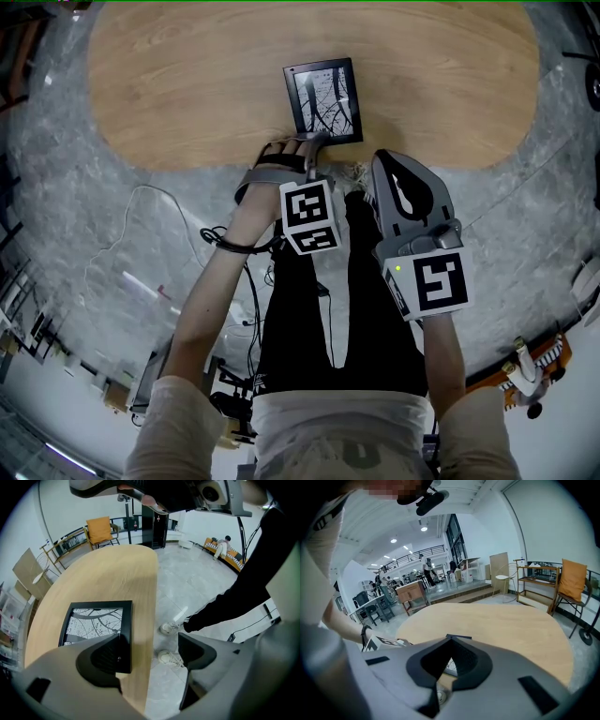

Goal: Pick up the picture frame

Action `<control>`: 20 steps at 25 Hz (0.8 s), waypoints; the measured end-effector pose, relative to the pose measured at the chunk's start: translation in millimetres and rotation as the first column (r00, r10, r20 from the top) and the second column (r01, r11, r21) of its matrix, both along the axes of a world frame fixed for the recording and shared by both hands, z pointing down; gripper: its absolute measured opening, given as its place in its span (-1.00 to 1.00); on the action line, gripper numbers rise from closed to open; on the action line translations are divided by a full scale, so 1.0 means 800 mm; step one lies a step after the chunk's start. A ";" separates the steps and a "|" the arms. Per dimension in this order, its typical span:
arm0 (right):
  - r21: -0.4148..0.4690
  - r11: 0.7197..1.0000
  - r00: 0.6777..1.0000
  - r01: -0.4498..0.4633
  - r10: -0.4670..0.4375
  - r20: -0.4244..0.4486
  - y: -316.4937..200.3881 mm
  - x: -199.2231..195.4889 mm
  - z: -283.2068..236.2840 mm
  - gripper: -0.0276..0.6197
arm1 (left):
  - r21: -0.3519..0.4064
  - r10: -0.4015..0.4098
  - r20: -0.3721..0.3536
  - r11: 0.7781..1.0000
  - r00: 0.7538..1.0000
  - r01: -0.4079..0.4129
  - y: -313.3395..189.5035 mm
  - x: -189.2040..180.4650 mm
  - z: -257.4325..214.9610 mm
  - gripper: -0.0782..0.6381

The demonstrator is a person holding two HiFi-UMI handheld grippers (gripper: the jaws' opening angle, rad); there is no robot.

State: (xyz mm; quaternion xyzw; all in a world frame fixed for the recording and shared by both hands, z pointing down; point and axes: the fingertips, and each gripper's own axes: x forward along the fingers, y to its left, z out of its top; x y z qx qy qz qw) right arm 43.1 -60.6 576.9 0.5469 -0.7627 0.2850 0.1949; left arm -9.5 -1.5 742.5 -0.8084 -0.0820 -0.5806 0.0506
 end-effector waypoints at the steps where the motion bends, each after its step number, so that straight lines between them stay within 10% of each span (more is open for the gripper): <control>1: 0.000 1.000 1.000 -0.001 0.001 -0.002 0.000 0.001 0.000 -0.90 | 0.000 -0.003 0.000 1.000 1.000 0.003 0.001 0.000 0.000 0.34; 6: -0.001 1.000 1.000 -0.030 0.030 0.000 0.002 0.005 0.002 -0.90 | 0.065 -0.015 0.006 0.998 1.000 0.015 -0.006 0.001 0.003 0.29; 9: -0.009 0.999 0.999 -0.043 0.043 0.007 0.000 0.009 0.004 -0.90 | 0.101 -0.065 -0.015 0.993 0.998 0.066 -0.022 0.004 0.001 -0.14; 20: -0.013 0.999 0.999 -0.040 0.040 0.018 -0.009 0.017 0.002 -0.90 | 0.090 -0.061 -0.007 0.994 0.998 0.061 -0.020 0.009 -0.005 -0.14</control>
